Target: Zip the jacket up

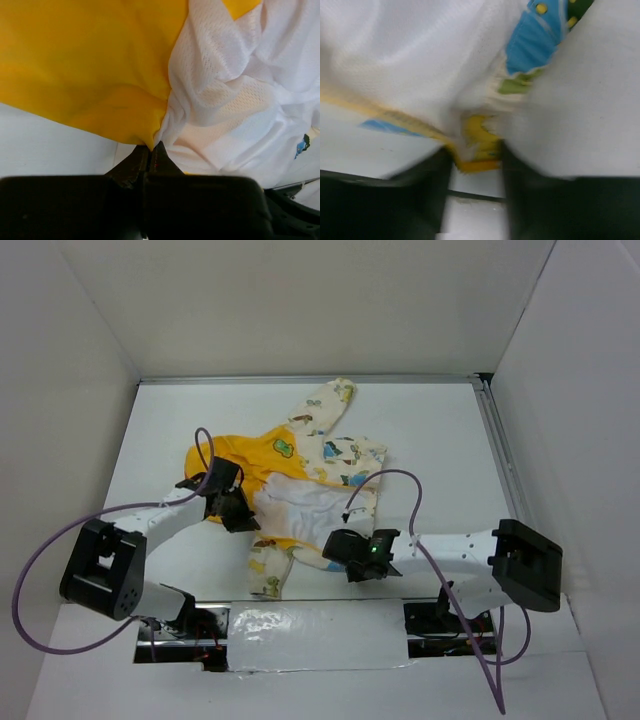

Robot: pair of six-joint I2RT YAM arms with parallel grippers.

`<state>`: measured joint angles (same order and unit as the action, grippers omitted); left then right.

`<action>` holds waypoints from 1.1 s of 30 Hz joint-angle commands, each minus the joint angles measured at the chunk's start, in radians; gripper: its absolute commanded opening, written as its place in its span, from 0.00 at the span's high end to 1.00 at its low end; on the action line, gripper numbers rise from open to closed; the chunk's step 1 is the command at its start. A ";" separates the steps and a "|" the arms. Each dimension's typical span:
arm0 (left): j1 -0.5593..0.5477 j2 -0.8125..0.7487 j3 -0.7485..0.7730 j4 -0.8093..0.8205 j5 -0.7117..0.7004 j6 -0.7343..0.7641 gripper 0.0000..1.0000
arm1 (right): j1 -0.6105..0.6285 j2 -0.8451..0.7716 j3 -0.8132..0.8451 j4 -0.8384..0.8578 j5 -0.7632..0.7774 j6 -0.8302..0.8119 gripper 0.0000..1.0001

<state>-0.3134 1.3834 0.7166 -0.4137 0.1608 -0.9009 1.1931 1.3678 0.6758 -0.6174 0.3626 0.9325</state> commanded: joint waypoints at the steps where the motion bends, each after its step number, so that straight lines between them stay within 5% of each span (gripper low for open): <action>1: -0.006 0.005 0.075 -0.014 -0.049 -0.027 1.00 | -0.006 -0.024 0.060 0.021 0.104 -0.035 0.79; 3: -0.006 -0.013 0.107 -0.049 -0.085 -0.032 1.00 | -0.007 -0.050 0.068 0.024 0.119 -0.054 0.99; 4: -0.006 -0.021 0.115 -0.057 -0.092 -0.030 1.00 | -0.015 -0.085 0.071 0.027 0.121 -0.076 1.00; 10: 0.000 -0.041 0.224 -0.076 -0.129 0.016 1.00 | -0.133 -0.246 0.110 0.056 0.023 -0.176 1.00; 14: 0.039 0.064 0.370 -0.092 -0.132 0.033 1.00 | -0.373 -0.320 0.131 0.102 -0.109 -0.294 1.00; 23: 0.132 0.493 0.789 -0.186 -0.089 0.106 1.00 | -0.717 -0.034 0.283 0.142 -0.358 -0.414 1.00; 26: 0.137 0.621 0.931 -0.224 -0.067 0.128 0.85 | -0.818 0.126 0.347 0.151 -0.435 -0.422 1.00; 27: 0.143 0.649 0.992 -0.235 -0.063 0.134 0.59 | -0.854 0.199 0.358 0.156 -0.441 -0.419 1.00; 29: 0.148 0.697 1.033 -0.266 -0.063 0.134 0.37 | -0.886 0.264 0.407 0.153 -0.455 -0.411 1.00; 31: 0.158 0.691 1.054 -0.249 -0.040 0.157 0.02 | -0.908 0.354 0.467 0.130 -0.446 -0.402 1.00; 33: 0.168 0.668 1.046 -0.237 -0.027 0.165 0.01 | -0.905 0.398 0.507 0.082 -0.410 -0.382 0.98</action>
<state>-0.1696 2.0933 1.7206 -0.6312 0.1383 -0.7795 0.2878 1.7298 1.0996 -0.4683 -0.0685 0.5499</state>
